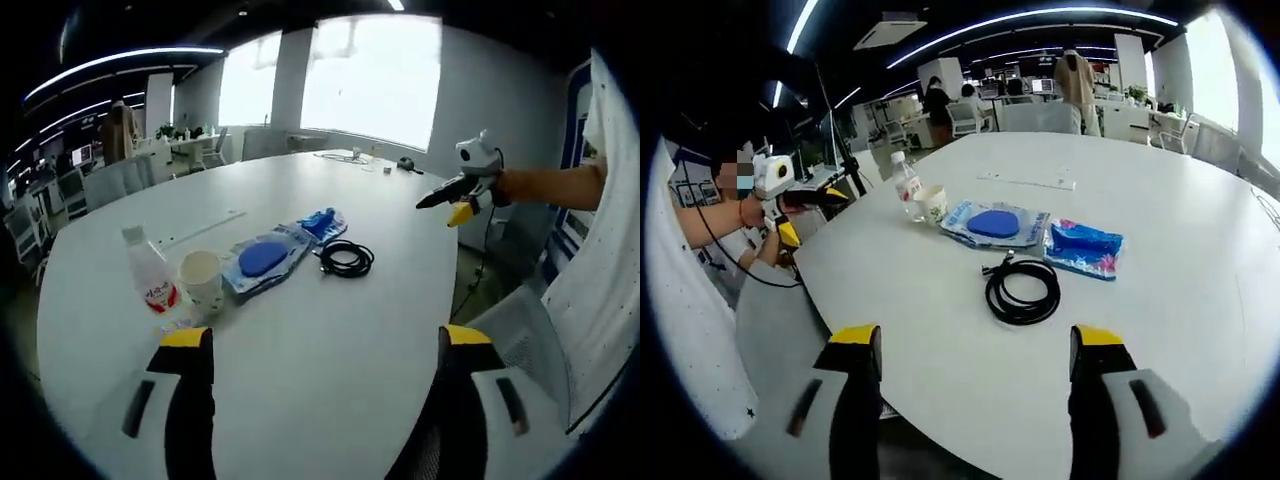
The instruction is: Arrange the tabletop items into an orderly group along one side of the table until the central work area is clear of visible clutter.
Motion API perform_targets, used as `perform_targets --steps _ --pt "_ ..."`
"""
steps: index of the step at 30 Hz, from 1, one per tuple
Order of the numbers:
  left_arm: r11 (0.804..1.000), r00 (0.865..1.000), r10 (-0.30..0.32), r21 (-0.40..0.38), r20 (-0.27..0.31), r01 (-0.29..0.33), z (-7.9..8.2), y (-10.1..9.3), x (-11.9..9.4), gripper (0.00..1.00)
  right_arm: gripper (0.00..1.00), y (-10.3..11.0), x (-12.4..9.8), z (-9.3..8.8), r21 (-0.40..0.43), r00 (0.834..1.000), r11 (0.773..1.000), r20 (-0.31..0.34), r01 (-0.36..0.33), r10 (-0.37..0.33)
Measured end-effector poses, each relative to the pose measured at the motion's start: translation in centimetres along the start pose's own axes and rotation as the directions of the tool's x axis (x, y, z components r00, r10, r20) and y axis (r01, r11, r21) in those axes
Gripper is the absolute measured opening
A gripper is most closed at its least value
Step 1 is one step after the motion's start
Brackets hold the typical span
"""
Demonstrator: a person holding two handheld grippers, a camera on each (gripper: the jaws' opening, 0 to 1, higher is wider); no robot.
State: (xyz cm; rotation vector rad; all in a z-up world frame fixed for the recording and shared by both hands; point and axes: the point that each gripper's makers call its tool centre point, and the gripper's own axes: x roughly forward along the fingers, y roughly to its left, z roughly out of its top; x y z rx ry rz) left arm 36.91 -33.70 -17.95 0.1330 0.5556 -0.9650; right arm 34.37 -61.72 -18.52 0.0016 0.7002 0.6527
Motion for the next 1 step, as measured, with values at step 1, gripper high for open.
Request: perform_targets --steps 1 --pt "1.0 1.0 0.002 0.0 -0.001 -0.002 -0.04 0.0 0.0 0.96 0.76 0.02 0.04 -0.13 0.001 1.0 1.0 -0.005 0.0 0.0"
